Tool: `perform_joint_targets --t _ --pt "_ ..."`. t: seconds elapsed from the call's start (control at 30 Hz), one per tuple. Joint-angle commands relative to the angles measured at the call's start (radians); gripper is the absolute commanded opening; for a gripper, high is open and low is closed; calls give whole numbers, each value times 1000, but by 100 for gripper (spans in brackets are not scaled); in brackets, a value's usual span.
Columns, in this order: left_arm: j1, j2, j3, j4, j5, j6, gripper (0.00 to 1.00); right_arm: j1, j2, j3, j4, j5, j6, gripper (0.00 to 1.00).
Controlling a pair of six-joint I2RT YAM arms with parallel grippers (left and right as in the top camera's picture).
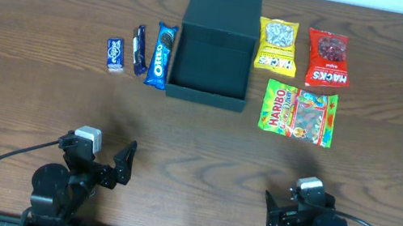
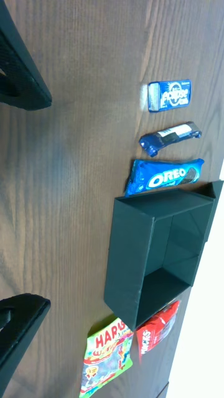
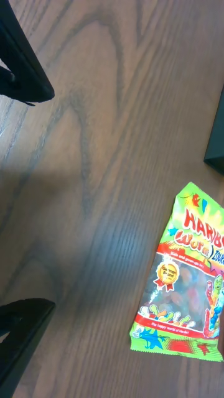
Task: Pack container
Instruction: 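Raise both arms from rest toward the table items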
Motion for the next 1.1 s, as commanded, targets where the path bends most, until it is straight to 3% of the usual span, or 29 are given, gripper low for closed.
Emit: perform_joint_targets --t 0.0,0.07,0.13,0.33,0.43,0.53,0.6,0.77,1.07 --pt "2 -4 -21 -3 3 -1 95 8 -6 -6 1 11 -12 99" --pt "2 -4 -21 -3 9 -2 95 8 -6 -6 21 8 -2 99" --pt "2 -4 -21 0 41 -33 95 8 -6 -6 84 2 104 99" --pt "2 -4 -21 0 143 -103 95 8 -6 -6 213 -68 810 99" --pt "2 -4 -21 1 175 -141 95 8 -6 -6 231 -106 898 99" --pt "2 -4 -21 32 299 -162 95 8 -6 -6 277 -144 887 99" --pt "2 -4 -21 62 352 -162 95 8 -6 -6 349 -156 780 99" --pt "2 27 30 128 340 -161 95 7 64 13 537 -186 640 99" --pt "2 390 273 127 277 -47 95 -19 602 367 433 -143 327 99"
